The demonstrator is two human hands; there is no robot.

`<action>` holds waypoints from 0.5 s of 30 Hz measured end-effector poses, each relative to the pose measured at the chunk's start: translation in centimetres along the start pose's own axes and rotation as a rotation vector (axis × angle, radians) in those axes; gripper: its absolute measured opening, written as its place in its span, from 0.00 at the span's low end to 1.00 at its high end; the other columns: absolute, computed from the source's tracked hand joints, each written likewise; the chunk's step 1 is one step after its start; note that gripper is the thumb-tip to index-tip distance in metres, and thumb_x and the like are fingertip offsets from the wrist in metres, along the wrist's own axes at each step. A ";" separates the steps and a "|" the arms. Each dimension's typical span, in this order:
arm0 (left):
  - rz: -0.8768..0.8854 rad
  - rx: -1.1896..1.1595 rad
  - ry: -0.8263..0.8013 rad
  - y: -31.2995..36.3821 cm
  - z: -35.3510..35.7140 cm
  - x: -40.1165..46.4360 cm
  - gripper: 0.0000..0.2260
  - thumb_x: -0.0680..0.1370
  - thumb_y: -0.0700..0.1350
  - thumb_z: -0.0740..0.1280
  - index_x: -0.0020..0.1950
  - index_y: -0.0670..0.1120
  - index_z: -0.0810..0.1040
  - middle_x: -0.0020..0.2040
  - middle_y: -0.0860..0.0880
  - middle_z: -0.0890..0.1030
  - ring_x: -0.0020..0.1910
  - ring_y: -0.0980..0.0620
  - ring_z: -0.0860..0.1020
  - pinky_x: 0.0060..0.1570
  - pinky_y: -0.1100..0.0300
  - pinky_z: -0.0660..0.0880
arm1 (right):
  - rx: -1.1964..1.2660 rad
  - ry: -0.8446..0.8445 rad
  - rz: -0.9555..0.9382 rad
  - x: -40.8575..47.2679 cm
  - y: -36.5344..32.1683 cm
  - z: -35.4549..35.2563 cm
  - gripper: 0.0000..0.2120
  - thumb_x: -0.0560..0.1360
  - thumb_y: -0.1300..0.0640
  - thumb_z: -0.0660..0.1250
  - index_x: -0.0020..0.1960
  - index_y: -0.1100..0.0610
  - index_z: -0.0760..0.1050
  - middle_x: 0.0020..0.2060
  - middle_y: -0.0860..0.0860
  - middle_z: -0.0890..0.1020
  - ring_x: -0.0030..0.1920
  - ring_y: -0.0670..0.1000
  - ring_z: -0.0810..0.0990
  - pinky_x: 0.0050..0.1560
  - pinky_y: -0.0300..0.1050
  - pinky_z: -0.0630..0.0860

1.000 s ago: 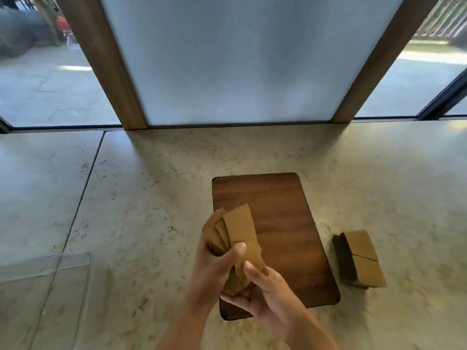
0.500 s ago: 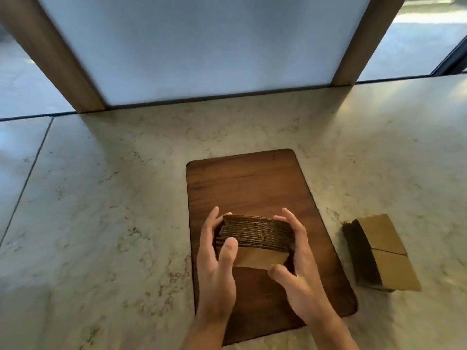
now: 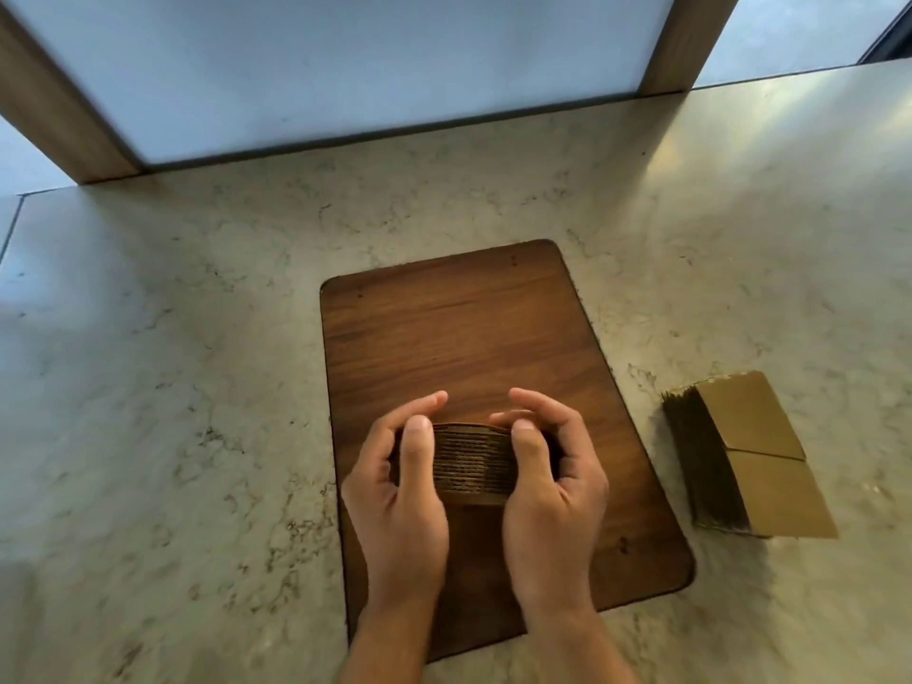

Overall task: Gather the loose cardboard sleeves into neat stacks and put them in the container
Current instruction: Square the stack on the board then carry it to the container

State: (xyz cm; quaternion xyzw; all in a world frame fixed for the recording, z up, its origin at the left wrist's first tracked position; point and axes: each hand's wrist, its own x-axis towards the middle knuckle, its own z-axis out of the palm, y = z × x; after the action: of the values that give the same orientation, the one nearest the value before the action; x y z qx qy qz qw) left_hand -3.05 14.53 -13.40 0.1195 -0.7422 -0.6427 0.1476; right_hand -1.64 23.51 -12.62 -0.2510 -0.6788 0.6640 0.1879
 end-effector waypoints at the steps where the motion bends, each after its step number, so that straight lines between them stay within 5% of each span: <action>1: 0.016 0.022 -0.036 -0.3 -0.2 0.4 0.11 0.83 0.47 0.62 0.56 0.51 0.86 0.53 0.57 0.88 0.56 0.54 0.85 0.50 0.65 0.80 | -0.032 -0.017 -0.004 0.4 0.2 -0.3 0.11 0.78 0.50 0.63 0.53 0.39 0.82 0.46 0.41 0.86 0.51 0.48 0.85 0.48 0.57 0.85; 4: 0.020 0.071 -0.087 -1.3 -0.3 0.7 0.13 0.83 0.43 0.61 0.54 0.50 0.86 0.52 0.58 0.88 0.55 0.55 0.85 0.57 0.58 0.79 | -0.119 0.029 -0.047 0.9 1.4 -0.6 0.11 0.78 0.53 0.62 0.53 0.45 0.82 0.47 0.41 0.85 0.53 0.49 0.83 0.53 0.60 0.82; 7: -0.007 0.048 -0.004 -1.5 0.2 0.6 0.14 0.80 0.41 0.61 0.43 0.47 0.84 0.42 0.59 0.86 0.43 0.59 0.84 0.39 0.73 0.76 | -0.122 0.067 -0.057 0.4 1.4 0.8 0.12 0.77 0.54 0.60 0.46 0.49 0.82 0.41 0.44 0.84 0.45 0.51 0.83 0.45 0.62 0.81; 10: 0.022 0.088 0.109 -0.9 0.8 1.4 0.14 0.77 0.43 0.59 0.33 0.48 0.79 0.30 0.54 0.81 0.33 0.58 0.80 0.28 0.71 0.70 | -0.120 0.042 0.061 0.3 -0.4 1.5 0.13 0.76 0.55 0.59 0.41 0.49 0.82 0.37 0.45 0.84 0.42 0.49 0.82 0.44 0.61 0.81; 13: 0.003 0.181 0.047 0.9 2.2 2.7 0.17 0.76 0.45 0.59 0.28 0.48 0.75 0.24 0.50 0.76 0.24 0.54 0.74 0.25 0.59 0.68 | -0.214 -0.158 0.098 0.5 -2.9 -1.4 0.12 0.76 0.45 0.60 0.48 0.46 0.81 0.44 0.42 0.84 0.49 0.44 0.82 0.49 0.55 0.82; 15: 0.017 0.348 -0.142 2.5 3.0 3.5 0.21 0.78 0.49 0.60 0.25 0.47 0.74 0.21 0.50 0.74 0.20 0.53 0.72 0.24 0.59 0.68 | -0.473 -0.443 0.074 1.1 -4.3 -4.3 0.18 0.73 0.34 0.65 0.58 0.41 0.77 0.52 0.37 0.81 0.54 0.40 0.80 0.54 0.43 0.81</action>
State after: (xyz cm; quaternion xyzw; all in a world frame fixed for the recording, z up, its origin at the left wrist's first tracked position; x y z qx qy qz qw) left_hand -7.42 16.34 -11.08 0.0913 -0.8518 -0.5100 0.0774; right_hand -0.39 27.62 -8.18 -0.1618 -0.8290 0.5327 -0.0523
